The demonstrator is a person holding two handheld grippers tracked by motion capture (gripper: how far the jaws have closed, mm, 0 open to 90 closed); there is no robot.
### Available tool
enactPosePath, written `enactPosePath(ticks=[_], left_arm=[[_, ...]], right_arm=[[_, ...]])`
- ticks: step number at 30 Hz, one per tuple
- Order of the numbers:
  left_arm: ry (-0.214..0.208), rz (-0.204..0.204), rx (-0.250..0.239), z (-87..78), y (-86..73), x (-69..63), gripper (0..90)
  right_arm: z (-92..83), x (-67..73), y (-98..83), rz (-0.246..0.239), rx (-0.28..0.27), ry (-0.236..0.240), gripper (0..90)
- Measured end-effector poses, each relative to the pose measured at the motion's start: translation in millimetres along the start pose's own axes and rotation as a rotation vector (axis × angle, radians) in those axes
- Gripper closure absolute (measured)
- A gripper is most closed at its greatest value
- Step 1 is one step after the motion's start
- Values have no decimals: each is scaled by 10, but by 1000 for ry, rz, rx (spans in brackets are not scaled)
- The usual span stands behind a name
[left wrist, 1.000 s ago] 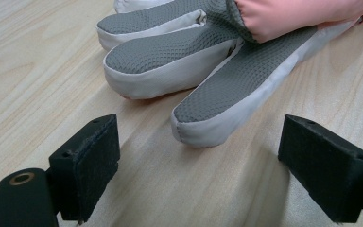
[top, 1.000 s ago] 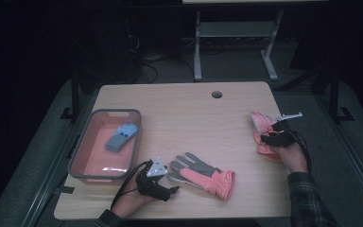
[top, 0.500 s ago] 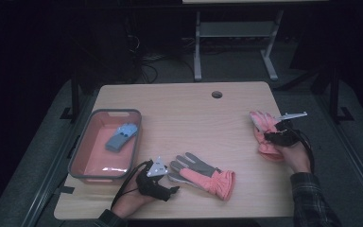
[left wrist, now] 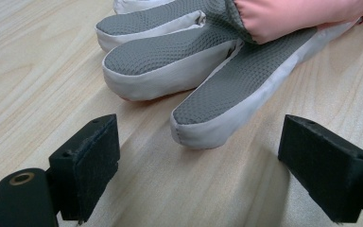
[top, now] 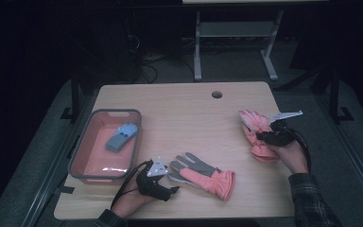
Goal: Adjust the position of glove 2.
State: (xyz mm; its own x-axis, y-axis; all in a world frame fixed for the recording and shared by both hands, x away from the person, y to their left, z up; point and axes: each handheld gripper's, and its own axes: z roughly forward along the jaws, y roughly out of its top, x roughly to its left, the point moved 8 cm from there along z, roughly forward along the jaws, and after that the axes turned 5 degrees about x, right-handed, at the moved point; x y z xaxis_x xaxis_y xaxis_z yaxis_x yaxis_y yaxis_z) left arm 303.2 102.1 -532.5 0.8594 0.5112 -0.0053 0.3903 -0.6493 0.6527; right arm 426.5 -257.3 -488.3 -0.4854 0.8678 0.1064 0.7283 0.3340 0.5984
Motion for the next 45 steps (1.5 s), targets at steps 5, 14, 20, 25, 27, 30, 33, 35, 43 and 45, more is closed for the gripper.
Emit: enactPosePath(ticks=[5,14,20,25,27,30,33,35,43,45], left_arm=[[-1,0,0,0,0,-1,126],[-2,2,1,0,0,-1,126],[-3,4,0,1,1,-2,126],[-4,3,1,0,0,-3,126],[-4,3,0,1,1,-3,126],[-3,5,1,0,1,-1,126],[-1,8,1,0,1,3,126],[-2,9,1,0,1,2,126],[-5,12,0,2,5,-1,127],[-6,9,1,2,4,-4,126]], right_arm=[[-32,112,47,-26,-5,29,822],[-73,345,127,-67,-33,105,820],[-119,501,183,-102,-50,146,818],[-173,646,244,-134,-57,179,817],[-192,712,257,-153,-59,194,816],[-219,814,284,-179,-57,215,816],[-252,914,317,-205,-56,238,815],[-280,988,335,-225,-56,250,814],[-365,1264,379,-329,-54,330,811],[-373,1329,382,-347,-51,349,811]])
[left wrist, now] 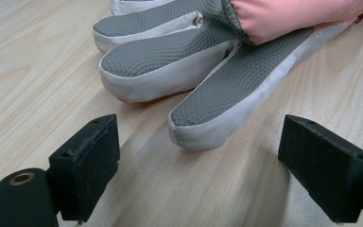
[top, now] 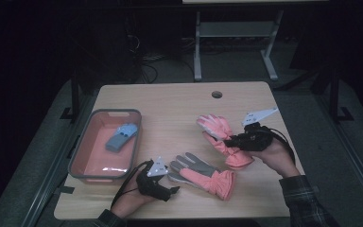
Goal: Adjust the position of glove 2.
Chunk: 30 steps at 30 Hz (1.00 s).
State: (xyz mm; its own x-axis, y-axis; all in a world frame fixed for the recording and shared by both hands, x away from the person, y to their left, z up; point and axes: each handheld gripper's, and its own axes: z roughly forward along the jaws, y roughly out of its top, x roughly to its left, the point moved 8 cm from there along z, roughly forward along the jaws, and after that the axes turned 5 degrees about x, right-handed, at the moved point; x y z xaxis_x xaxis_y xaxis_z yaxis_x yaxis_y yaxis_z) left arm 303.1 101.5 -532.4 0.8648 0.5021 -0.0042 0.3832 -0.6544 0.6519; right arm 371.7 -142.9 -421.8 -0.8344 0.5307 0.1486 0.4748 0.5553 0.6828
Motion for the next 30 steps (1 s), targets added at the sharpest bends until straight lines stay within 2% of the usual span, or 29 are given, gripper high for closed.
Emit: enactPosePath(ticks=[13,19,20,23,30], left_arm=[[-1,2,0,-1,-2,-3,127],[-1,-6,-7,2,3,-9,128],[5,5,-7,-1,4,1,128],[0,-3,-7,0,1,-10,128],[-2,-9,-8,0,0,-16,128]], right_arm=[[176,423,105,-138,41,128,805],[287,620,80,-212,112,187,803],[303,634,79,-228,120,191,803],[330,665,57,-263,148,200,799],[384,695,-2,-287,183,213,790]])
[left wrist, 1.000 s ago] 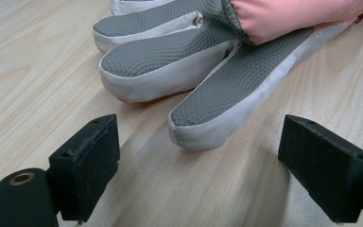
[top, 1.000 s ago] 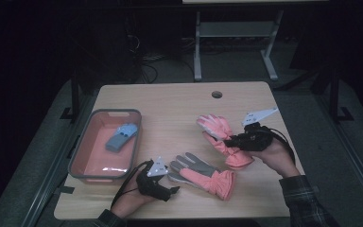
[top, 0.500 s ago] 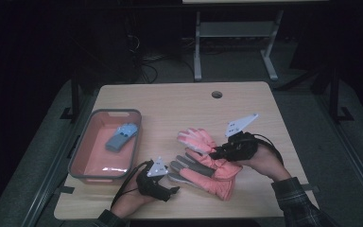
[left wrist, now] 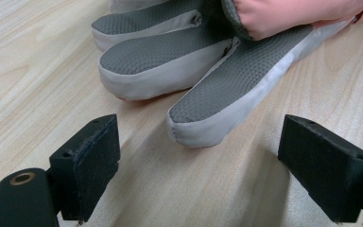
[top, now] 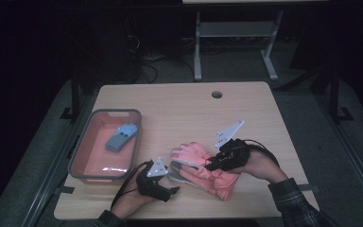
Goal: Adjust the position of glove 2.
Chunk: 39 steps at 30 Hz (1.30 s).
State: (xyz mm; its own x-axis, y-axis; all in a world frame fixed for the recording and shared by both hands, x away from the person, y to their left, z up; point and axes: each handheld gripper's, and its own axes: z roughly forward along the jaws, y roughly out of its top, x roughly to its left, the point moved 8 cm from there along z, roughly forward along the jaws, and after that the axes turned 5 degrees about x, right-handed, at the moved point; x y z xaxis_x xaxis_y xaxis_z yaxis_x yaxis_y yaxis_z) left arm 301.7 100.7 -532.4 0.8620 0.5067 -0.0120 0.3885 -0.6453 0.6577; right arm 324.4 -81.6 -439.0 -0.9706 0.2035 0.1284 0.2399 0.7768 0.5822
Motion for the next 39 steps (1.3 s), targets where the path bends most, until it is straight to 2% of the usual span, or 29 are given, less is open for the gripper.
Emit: enactPosePath(ticks=[6,8,13,16,20,22,24,29,32,34,35,39], left_arm=[[3,8,0,-1,2,7,128],[3,8,0,-1,2,7,128],[4,7,0,-1,1,9,128],[9,1,2,-1,3,8,127],[20,-10,28,4,23,6,128],[17,-18,45,-3,29,-2,141],[20,-27,59,-38,37,-10,168],[37,-31,51,-149,60,-55,199],[51,-42,33,-249,97,-91,283],[41,-44,19,-302,125,-121,409],[31,-49,19,-321,135,-138,445],[-42,-62,33,-329,149,-231,691]], right_arm=[[167,14,-36,-2,44,18,769],[221,31,-47,1,55,37,765],[285,22,-75,7,72,33,758],[316,33,-87,7,83,33,721],[278,15,-69,29,52,29,572],[219,-8,-48,41,29,2,503],[127,-38,-19,39,-3,-26,474],[-89,-84,10,84,-75,-64,452],[-188,-153,-32,108,-100,-104,471],[-241,-202,-79,146,-112,-128,507],[-261,-239,-107,167,-118,-144,520],[-281,-366,-278,222,-121,-185,644]])
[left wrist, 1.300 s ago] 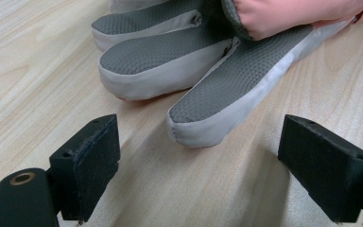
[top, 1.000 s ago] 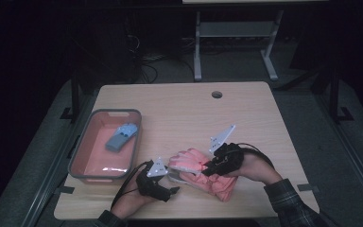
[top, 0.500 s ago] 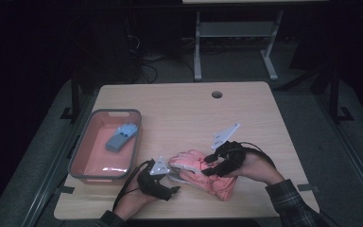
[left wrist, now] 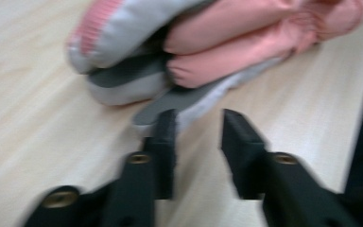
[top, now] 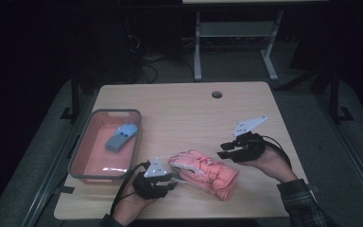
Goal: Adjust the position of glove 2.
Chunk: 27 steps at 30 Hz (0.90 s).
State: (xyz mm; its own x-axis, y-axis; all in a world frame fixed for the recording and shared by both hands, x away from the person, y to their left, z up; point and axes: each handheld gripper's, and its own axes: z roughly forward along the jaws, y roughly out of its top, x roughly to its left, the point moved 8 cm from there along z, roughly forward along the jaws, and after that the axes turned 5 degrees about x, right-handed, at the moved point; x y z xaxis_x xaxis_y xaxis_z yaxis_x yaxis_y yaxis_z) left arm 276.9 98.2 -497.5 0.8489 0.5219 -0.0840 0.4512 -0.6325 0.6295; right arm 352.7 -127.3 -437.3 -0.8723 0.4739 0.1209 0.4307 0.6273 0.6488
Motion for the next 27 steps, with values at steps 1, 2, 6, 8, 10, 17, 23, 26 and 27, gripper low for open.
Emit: enactPosePath(ticks=[1,2,6,8,10,17,23,26,27], left_arm=[[-9,-5,1,5,4,-15,765],[-22,4,6,13,8,-27,817],[-52,24,23,63,16,-93,895],[-60,24,28,99,16,-124,895],[-70,26,29,135,25,-146,895],[-79,49,52,255,69,-175,894],[-71,57,68,352,137,-147,894],[-50,64,80,384,159,-88,894],[-50,58,79,393,166,-76,894]], right_arm=[[2,-40,-61,13,2,-1,713],[2,-63,-101,19,4,-4,740],[7,-201,-309,51,3,-20,865],[20,-260,-413,76,10,-26,897],[42,-306,-506,83,21,-30,899],[131,-269,-730,86,60,-3,898],[202,-194,-853,61,92,29,898],[198,-155,-861,55,86,43,898],[196,-142,-863,53,84,45,898]])
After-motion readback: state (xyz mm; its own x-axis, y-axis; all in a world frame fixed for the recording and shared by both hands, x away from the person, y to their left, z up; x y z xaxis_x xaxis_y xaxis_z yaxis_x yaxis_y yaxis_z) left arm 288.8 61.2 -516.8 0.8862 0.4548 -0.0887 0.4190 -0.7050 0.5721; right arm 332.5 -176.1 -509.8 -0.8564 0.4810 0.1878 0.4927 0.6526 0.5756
